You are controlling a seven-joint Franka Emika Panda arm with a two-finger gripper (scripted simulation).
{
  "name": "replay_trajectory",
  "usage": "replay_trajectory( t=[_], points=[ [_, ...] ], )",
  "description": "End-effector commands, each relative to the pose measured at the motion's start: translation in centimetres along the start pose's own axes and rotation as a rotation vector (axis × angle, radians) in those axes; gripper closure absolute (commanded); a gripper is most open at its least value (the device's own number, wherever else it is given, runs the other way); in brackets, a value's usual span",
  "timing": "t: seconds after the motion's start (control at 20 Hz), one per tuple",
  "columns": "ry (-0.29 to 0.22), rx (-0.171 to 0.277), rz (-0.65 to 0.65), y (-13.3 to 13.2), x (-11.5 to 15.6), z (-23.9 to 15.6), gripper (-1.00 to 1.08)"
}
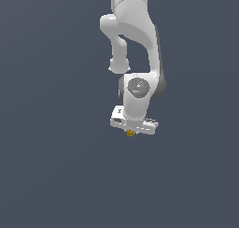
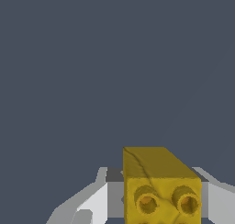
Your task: Pick up the object and move it to a goal position.
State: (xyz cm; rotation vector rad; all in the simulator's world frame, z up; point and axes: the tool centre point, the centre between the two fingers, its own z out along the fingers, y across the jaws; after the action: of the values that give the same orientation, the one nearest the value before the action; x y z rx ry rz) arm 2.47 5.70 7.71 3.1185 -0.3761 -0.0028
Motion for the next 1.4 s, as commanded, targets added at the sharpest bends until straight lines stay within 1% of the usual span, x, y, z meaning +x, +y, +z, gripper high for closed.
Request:
replay_trajectory(
  t=[0.0, 0.5, 0.75, 1.05, 1.35],
  points=[
    [0.001, 0.001, -0.001, -1.1, -1.8, -1.6, 1.08],
    [0.002, 0.000, -0.001, -5.9, -9.2, -8.4, 1.08],
    [0.002, -0.001, -0.001, -8.0, -12.3, -11.4, 1.08],
    [0.002, -0.001, -0.001, -9.9, -14.8, -13.9, 1.08],
    [0.002, -0.001, -0.001, -10.7, -15.8, -15.0, 1.08]
  ],
)
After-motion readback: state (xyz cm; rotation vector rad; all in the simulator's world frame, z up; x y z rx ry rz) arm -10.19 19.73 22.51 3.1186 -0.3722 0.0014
